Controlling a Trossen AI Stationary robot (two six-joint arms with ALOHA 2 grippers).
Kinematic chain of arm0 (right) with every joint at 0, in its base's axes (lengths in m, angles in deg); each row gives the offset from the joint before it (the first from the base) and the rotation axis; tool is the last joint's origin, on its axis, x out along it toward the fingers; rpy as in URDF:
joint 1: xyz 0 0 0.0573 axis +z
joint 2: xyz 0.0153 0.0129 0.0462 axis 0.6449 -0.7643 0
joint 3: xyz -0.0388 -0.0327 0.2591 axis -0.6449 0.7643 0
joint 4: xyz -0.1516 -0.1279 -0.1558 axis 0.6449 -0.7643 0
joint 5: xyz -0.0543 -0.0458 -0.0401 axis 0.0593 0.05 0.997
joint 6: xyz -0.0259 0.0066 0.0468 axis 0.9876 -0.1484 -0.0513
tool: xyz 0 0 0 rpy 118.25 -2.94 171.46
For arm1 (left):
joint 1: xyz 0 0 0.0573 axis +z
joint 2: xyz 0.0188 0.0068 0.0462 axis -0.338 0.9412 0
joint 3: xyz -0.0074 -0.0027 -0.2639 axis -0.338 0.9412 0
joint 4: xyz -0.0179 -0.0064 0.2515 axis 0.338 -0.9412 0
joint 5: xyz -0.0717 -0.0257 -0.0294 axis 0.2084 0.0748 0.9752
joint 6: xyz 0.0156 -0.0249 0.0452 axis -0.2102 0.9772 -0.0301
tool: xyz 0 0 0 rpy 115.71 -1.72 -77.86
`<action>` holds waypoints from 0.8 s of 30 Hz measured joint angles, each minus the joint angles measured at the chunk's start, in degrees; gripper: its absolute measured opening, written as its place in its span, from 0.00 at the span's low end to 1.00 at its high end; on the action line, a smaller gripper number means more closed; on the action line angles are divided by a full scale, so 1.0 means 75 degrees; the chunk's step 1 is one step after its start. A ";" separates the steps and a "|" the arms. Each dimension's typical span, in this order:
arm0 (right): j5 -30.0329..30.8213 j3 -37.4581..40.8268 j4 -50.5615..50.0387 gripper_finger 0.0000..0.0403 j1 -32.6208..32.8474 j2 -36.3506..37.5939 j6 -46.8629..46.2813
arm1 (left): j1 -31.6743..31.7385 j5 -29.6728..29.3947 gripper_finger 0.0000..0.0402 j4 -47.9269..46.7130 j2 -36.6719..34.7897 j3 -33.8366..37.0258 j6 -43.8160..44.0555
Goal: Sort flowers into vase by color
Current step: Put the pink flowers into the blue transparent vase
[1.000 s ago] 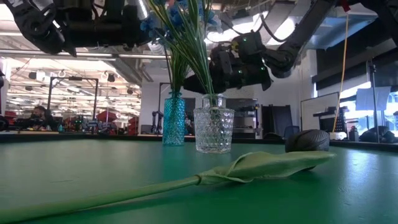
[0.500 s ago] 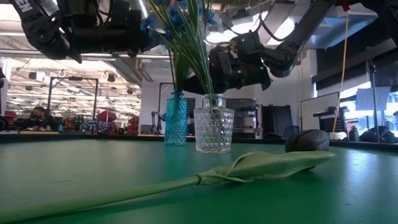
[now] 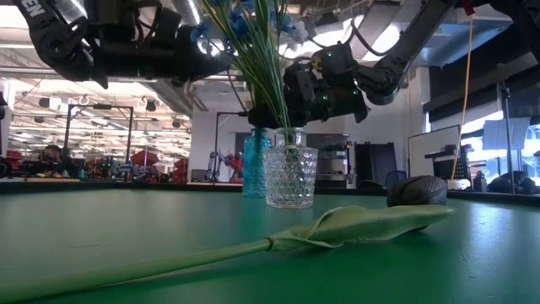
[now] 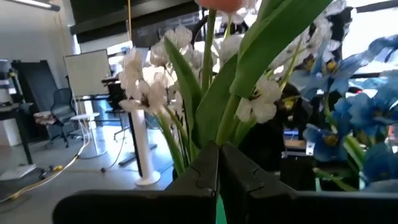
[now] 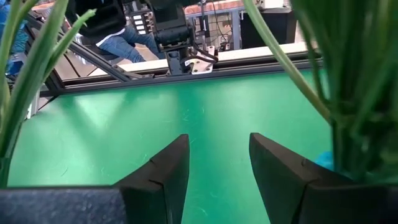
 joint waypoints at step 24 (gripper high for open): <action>0.0804 0.0000 -0.1252 0.41 -0.0419 0.0012 0.0382 | 0.0003 -0.0159 0.00 -0.0124 -0.0023 0.0000 -0.0061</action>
